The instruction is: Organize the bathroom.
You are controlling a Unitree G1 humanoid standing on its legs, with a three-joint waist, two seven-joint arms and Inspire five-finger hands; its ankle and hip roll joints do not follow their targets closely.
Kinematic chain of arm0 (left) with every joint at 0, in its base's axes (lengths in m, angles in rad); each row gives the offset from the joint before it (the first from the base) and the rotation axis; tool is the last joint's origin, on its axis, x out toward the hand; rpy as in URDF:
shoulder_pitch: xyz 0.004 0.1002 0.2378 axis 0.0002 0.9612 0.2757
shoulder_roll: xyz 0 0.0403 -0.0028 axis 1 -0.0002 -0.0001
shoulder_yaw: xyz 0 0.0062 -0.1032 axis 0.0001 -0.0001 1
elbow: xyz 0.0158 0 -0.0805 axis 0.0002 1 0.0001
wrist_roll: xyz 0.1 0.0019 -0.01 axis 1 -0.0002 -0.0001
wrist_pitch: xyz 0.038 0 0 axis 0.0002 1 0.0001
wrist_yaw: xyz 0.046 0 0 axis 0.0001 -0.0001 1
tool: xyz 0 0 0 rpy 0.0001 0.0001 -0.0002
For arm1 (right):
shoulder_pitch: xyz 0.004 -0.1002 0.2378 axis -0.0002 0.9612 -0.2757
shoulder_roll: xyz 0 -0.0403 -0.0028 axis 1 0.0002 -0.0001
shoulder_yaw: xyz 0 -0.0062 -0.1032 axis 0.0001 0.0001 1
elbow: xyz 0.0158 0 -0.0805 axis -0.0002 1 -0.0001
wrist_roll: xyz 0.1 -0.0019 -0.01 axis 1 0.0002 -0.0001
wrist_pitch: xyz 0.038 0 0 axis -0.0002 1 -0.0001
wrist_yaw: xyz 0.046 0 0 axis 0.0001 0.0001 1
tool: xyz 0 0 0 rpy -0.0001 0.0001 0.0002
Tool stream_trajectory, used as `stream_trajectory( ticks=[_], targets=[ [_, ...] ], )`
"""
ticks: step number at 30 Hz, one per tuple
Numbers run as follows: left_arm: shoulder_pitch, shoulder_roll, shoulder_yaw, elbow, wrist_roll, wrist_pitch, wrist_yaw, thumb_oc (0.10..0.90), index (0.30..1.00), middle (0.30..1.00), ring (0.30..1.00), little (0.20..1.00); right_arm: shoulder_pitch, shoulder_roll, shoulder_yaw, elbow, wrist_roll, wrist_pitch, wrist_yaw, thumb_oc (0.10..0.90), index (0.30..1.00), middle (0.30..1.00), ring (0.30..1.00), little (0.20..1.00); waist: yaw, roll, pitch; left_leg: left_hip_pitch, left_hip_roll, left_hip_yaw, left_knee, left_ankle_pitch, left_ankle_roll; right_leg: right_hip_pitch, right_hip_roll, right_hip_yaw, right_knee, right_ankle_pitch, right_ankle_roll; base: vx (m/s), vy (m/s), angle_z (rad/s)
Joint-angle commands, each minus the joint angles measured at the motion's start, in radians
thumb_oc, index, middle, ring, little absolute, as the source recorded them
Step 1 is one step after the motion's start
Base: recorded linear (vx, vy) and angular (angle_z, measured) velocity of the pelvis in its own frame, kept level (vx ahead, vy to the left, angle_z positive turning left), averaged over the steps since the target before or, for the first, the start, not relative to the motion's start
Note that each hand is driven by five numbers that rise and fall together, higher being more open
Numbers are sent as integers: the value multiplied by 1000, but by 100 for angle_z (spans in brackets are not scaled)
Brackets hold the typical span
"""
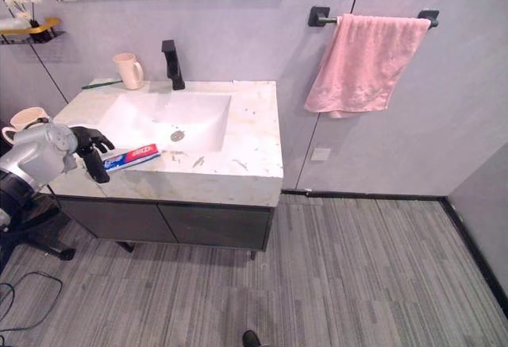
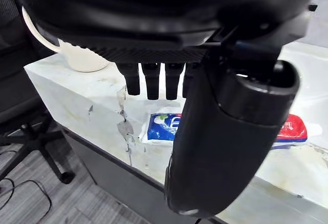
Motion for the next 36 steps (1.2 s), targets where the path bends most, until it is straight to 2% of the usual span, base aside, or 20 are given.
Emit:
stream_trajectory(
  ticks=[1,33,35,36],
  targets=[
    [-208,96,47,51,105,-16,81,800,900,900,900,900,26,-95,14,52,-27,14,-19,800,900,900,900,900,-9,21,-14,-48,-6,-49,1,-21,-9,-23,12,-7,100,-87,113,0,0,0],
    [-230,95,33,39,117,-9,65,800,900,900,900,900,31,-107,20,25,-21,13,-14,800,900,900,900,900,-16,21,11,-55,-3,-46,8,-19,-14,-28,12,-12,111,-99,109,0,0,0],
    [-228,91,34,39,119,-8,63,762,844,844,844,844,31,-106,19,24,-20,14,-13,800,900,900,900,900,-16,21,12,-55,-3,-46,10,-20,-14,-27,12,-12,111,-99,109,0,0,0],
    [-227,91,35,39,122,-8,61,762,844,844,844,844,31,-105,20,23,-20,15,-14,800,900,900,900,900,-16,21,12,-54,-3,-46,9,-20,-13,-26,12,-12,111,-99,109,0,0,0]
  ],
)
